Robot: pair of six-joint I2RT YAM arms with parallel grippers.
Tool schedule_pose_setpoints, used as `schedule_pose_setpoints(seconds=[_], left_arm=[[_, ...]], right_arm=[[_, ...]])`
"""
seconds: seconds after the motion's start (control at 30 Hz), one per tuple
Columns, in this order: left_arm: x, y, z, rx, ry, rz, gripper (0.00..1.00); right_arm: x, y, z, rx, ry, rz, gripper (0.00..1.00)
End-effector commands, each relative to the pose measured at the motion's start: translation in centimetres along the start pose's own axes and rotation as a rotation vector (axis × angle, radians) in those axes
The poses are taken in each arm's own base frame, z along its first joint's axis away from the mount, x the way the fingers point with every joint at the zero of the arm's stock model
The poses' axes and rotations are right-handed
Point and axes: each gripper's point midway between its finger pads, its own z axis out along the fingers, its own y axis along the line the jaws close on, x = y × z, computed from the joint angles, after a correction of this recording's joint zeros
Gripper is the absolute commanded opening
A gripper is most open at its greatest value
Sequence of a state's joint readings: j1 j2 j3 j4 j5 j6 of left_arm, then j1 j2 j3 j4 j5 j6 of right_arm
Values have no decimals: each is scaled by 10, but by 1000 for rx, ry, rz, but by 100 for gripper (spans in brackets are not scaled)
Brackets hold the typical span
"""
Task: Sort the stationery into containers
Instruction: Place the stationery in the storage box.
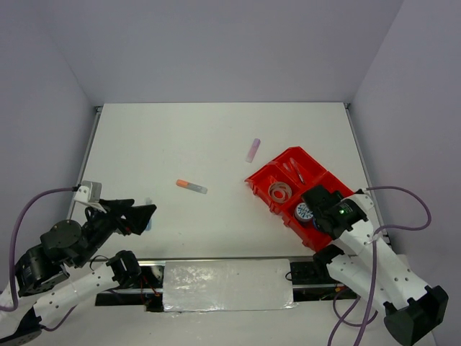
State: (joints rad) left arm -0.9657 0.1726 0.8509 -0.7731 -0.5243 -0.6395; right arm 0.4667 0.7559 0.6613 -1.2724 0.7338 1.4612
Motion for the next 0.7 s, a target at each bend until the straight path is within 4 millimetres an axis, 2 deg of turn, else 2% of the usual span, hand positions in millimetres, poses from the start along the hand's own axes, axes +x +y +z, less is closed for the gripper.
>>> schedule_pose_setpoints(seconds=[0.0,0.1,0.17,0.3,0.4,0.53,0.6,0.63,0.67], left_arm=[[-15,-11,-5,54,-48,-35,99],[-15,-12,-5,57,-43,-31,99],[-14,-12,-3,55,-41,-29,99],[-14,-12,-3,55,-38,-27,99],[-13,-12,-3,54,-36,-25,99],[-13,-13,-3,58,-36,-24,99],[-13,-13,-2,58,-34,-22,99],[-12,-14,-2,61,-31,-21,99],[-12,-15,-2,65,-30,-20,99]], right_arm=[[-15,21,2,-85,-77,40,5],[-12,24,5,-88,-76,38,7],[-10,25,6,-84,-72,24,16],[-10,28,6,-93,-70,15,17],[-8,30,7,-108,-60,18,31],[1,38,7,-151,-25,12,34],[3,41,6,-169,-16,0,49],[4,41,5,-175,-8,2,51],[4,42,4,-179,-6,1,61]])
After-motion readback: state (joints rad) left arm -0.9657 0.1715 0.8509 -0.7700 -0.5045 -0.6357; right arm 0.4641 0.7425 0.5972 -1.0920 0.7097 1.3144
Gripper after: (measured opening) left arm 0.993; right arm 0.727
